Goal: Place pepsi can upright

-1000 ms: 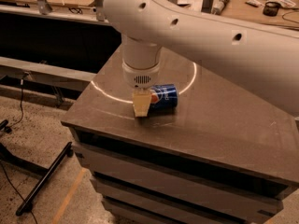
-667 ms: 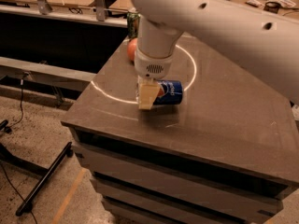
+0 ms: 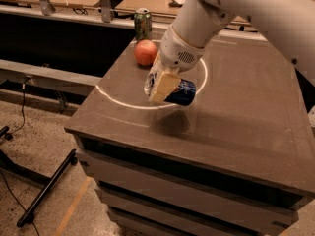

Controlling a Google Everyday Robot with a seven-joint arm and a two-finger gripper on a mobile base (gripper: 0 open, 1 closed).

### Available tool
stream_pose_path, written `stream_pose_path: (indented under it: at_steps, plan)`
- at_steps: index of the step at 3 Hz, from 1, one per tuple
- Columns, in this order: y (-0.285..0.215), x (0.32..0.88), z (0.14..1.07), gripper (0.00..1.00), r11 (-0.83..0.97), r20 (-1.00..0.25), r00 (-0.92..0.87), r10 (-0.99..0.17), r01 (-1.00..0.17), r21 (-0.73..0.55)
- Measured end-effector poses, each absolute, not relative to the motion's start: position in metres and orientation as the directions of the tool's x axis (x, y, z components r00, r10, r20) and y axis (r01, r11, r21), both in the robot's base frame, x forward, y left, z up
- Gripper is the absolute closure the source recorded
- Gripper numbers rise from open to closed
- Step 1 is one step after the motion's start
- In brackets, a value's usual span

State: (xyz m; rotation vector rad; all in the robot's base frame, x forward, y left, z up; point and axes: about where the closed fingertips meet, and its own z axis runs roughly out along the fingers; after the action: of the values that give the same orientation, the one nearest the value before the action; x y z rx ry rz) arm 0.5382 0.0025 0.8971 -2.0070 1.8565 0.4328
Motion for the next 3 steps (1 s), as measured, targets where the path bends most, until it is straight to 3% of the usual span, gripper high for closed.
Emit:
stream_pose_path:
  at_steps: [1,3]
  plan:
    - [0.002,0.534,0.908,1.00,-0.109,-0.617,0.111,-0.779,-0.993,-0.041]
    - [-0.004,0.527,0.929,1.00,-0.152,-0.799,0.077,-0.597,-0.988,0.019]
